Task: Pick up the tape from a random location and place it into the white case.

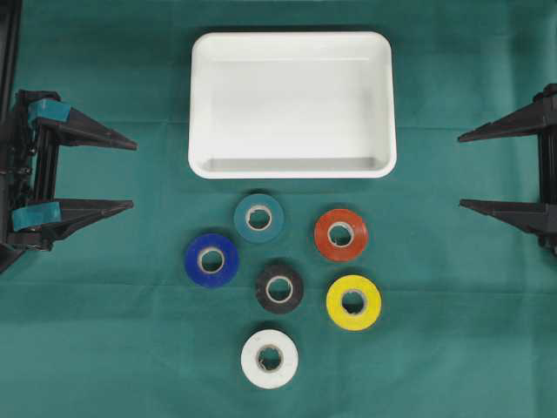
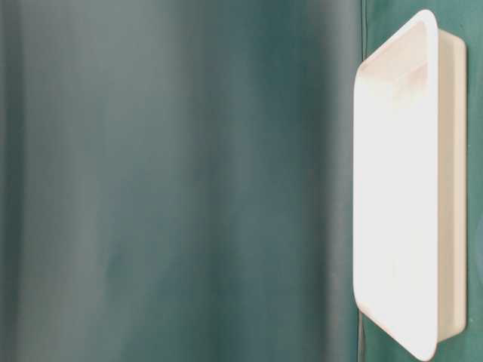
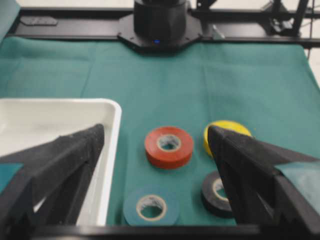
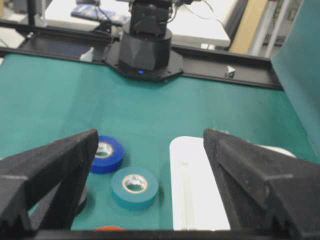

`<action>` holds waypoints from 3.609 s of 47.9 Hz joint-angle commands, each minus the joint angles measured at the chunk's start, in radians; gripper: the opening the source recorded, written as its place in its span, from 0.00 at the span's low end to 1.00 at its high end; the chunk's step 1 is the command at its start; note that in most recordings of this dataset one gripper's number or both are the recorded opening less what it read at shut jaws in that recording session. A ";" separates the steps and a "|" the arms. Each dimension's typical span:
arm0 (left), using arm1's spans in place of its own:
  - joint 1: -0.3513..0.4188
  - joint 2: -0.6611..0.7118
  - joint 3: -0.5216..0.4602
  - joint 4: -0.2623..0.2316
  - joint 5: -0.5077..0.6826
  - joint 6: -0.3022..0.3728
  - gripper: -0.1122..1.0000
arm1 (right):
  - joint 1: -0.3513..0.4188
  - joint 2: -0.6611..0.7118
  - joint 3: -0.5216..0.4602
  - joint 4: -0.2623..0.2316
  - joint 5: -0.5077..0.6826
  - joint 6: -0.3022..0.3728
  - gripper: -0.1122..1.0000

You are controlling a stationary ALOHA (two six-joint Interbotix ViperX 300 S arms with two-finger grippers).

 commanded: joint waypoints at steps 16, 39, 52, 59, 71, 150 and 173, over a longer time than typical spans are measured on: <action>-0.202 0.000 -0.048 0.002 0.054 -0.003 0.99 | -0.003 0.008 -0.032 0.005 -0.005 0.002 0.92; -0.313 -0.020 -0.052 0.002 0.104 -0.015 0.98 | -0.002 0.009 -0.035 0.005 0.017 0.002 0.92; -0.313 0.046 -0.072 0.002 0.064 -0.017 0.98 | -0.002 0.009 -0.038 0.005 0.017 0.002 0.92; -0.313 0.121 -0.107 0.002 0.029 -0.017 0.98 | -0.002 0.011 -0.040 0.003 0.017 0.000 0.92; -0.313 0.291 -0.212 0.002 0.014 -0.012 0.98 | -0.002 0.017 -0.040 0.003 0.017 0.000 0.92; -0.287 0.842 -0.853 0.008 0.609 0.037 0.98 | -0.003 0.041 -0.069 -0.015 0.054 -0.008 0.92; -0.287 0.927 -0.989 0.014 0.877 0.104 0.98 | -0.002 0.044 -0.087 -0.014 0.080 -0.002 0.92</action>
